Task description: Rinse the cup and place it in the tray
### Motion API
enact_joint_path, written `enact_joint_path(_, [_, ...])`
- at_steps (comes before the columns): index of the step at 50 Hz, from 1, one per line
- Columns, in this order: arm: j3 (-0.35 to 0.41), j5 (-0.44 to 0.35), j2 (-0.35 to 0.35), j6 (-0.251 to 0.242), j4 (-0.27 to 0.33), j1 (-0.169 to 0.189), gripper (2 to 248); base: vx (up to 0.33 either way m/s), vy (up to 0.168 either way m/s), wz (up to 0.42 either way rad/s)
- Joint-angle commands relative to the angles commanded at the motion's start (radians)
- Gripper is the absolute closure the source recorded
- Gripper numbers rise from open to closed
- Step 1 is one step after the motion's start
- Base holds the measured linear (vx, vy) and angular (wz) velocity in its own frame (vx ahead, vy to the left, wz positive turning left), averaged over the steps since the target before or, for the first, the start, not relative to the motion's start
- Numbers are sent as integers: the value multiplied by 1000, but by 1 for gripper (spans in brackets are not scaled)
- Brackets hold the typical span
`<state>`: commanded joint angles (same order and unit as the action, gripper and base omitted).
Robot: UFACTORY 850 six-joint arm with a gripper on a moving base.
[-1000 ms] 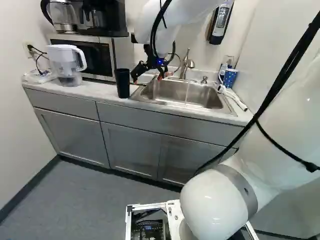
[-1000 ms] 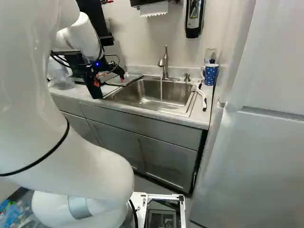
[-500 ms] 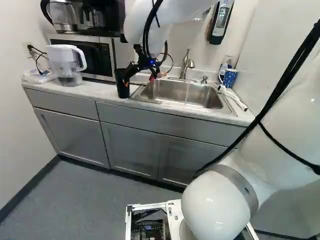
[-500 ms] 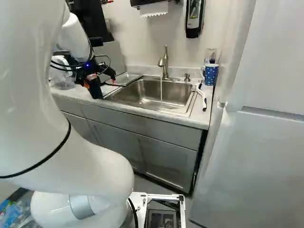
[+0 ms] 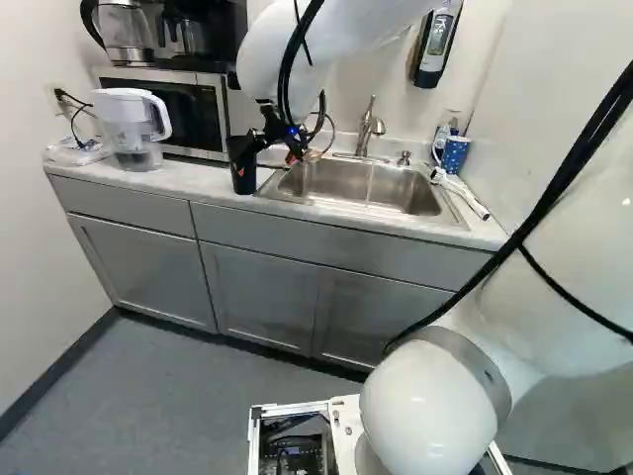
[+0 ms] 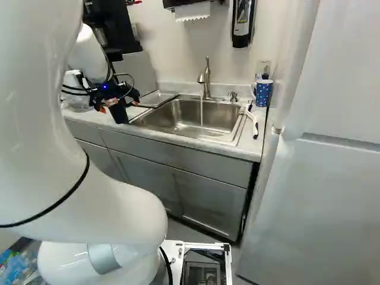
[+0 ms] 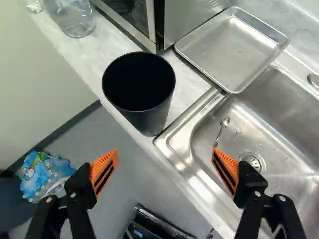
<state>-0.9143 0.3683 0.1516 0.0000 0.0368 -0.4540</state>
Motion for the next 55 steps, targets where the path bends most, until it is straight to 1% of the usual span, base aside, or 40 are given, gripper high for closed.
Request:
enact_joint_path(16, [13, -102, -27, 0, 0, -3, 3, 0, 0, 0])
enact_joint_path(55, [56, -351, -79, 0, 0, -26, 3, 0, 0, 0])
